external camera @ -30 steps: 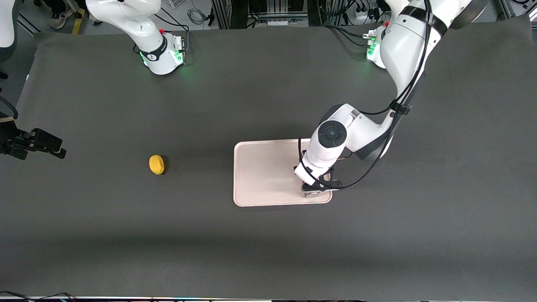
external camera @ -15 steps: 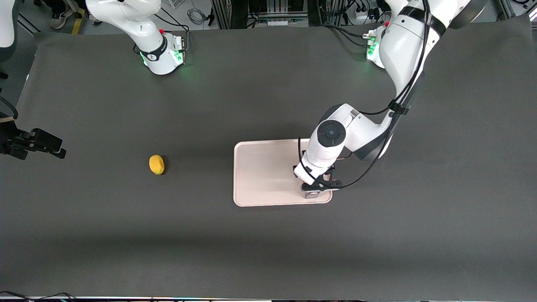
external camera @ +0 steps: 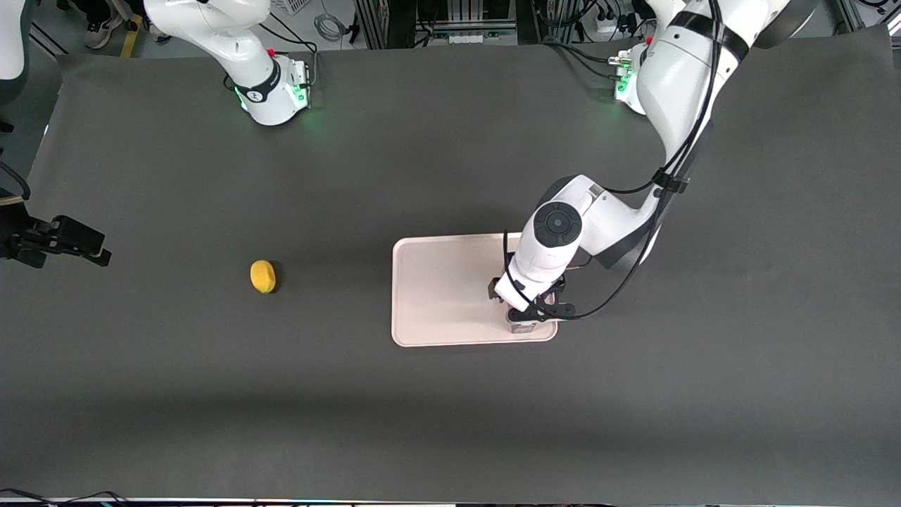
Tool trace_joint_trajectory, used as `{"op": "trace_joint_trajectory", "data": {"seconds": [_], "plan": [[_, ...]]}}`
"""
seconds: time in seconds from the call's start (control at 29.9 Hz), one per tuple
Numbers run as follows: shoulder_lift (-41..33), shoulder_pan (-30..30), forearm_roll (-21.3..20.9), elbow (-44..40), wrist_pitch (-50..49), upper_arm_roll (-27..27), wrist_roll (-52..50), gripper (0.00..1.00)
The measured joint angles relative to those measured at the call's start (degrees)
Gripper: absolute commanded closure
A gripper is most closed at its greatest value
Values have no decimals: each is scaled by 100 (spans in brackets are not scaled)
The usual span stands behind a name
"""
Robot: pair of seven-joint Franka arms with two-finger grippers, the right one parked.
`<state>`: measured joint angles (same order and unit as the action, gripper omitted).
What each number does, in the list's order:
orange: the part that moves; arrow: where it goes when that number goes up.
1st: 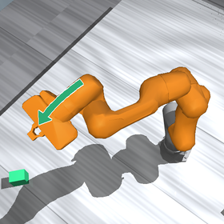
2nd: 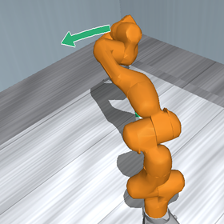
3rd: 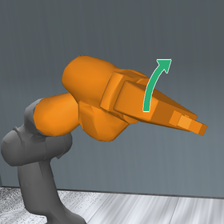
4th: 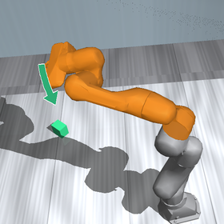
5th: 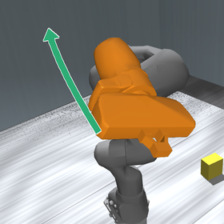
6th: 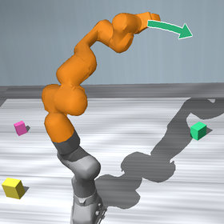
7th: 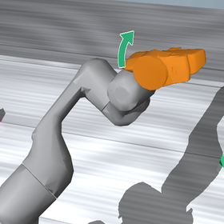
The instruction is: Place cookie box on tray
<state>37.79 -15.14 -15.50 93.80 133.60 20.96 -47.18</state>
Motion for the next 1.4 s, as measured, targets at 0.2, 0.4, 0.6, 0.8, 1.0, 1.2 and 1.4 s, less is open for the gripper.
{"op": "trace_joint_trajectory", "data": {"seconds": [0.2,0.4,0.6,0.8,1.0,1.2,1.4], "plan": [[0,0,-1,0,9,0,0,0],[-26,0,0,-40,56,0,-7,0],[-210,9,0,-165,31,-2,-7,0],[-582,53,0,-290,-287,-22,34,0],[-1094,349,245,-376,-871,-59,636,0],[-1697,908,660,-397,-1596,-89,1474,0],[-2190,1352,725,-395,-2186,-100,1891,0]]}}
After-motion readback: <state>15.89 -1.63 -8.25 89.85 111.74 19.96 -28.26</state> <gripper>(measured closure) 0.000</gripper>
